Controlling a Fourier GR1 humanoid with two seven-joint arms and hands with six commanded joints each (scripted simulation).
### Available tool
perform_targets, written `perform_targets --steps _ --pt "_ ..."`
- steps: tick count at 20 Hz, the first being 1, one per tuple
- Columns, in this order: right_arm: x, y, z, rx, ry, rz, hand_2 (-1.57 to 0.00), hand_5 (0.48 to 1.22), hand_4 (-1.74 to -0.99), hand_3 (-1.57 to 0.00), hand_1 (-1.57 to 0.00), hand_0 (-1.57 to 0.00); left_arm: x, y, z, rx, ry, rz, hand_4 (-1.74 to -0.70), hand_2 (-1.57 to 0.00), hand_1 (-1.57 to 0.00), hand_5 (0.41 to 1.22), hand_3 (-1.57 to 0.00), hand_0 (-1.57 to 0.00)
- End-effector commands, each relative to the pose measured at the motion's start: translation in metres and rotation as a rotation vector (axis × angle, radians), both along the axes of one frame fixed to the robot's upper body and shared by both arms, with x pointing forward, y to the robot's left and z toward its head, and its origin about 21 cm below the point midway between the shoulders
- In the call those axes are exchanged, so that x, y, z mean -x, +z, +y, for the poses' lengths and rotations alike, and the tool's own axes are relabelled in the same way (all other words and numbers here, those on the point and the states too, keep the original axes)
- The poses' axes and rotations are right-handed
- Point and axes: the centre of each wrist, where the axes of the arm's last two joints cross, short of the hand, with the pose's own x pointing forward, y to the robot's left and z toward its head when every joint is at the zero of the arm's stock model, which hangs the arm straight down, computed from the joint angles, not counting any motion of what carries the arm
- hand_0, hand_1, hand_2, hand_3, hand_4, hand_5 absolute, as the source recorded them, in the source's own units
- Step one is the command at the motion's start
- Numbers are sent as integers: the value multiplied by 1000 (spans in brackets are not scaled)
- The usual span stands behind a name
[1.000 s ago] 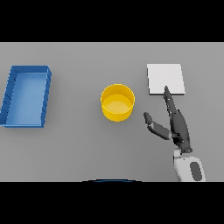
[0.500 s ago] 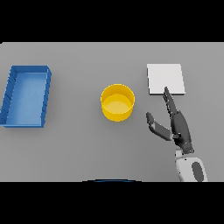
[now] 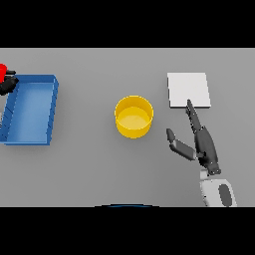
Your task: Pick up the red beaker and tilt it to pour out 1 green nut into yellow bowl. Pick up the yellow bowl and place it on the metallic measuring scale.
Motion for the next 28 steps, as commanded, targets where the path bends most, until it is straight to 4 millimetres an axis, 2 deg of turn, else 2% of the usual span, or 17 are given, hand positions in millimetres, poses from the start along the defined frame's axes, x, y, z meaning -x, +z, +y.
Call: perform_targets --steps 1,2,3,4,5,7,10,12,14,17,18,20,23,28 --pt "0 -2 1 2 0 4 1 671 -1157 1 1 1 2 3 -1 8 10 4 -1741 -1571 -1571 925 -1571 -1571" --pt "1 -2 0 -8 1 7 1 669 -1155 1 1 1 4 5 -4 17 18 27 -1655 -1571 -1571 868 -1571 -1571" --pt "1 -3 0 -9 -1 9 1 670 -1155 1 1 1 8 3 -3 23 2 40 -1521 -1526 -1571 818 -1525 -1571" --pt "0 -2 1 -18 0 9 1 670 -1153 1 1 1 12 5 -6 22 -63 44 -1369 -1276 -1344 774 -1318 -1469" --pt "0 -2 -2 -11 0 7 1 670 -1151 1 1 1 16 10 0 44 -97 48 -1232 -1021 -1075 737 -1055 -1175" --pt "-2 2 -3 -10 -2 -8 1 671 -1150 1 1 1 18 17 1 117 -163 64 -1050 -653 -687 683 -675 -751" --pt "-4 2 2 -16 -1 -9 1 669 -1155 1 1 1 18 16 1 44 -191 152 -875 -334 -351 644 -345 -384" --pt "2 1 -1 6 -6 -19 1 665 -1156 1 1 1 18 8 -1 6 -194 203 -828 -213 -225 627 -220 -246" --pt "2 1 0 22 -13 -11 1 665 -1158 1 1 1 18 9 -1 -37 -191 195 -801 -136 -143 627 -141 -157" --pt "-2 4 6 38 -24 -2 1 644 -1144 1 1 1 17 10 -3 -43 -206 133 -776 -69 -73 631 -72 -80" --pt "-1 4 8 93 -40 20 1 631 -1131 1 1 1 18 7 -5 -29 -215 112 -778 -55 -58 633 -57 -64" --pt "-5 10 10 141 36 -10 1 649 -1087 1 1 1 19 9 -5 3 -228 69 -784 -35 -37 644 -36 -40" --pt "-22 24 0 350 158 -12 1 662 -1103 1 1 1 21 10 -11 36 -244 36 -798 -17 -18 661 -18 -20" --pt "-51 44 17 738 326 -94 1 627 -1142 1 1 1 24 6 -19 53 -242 47 -806 -5 -5 687 -5 -6"
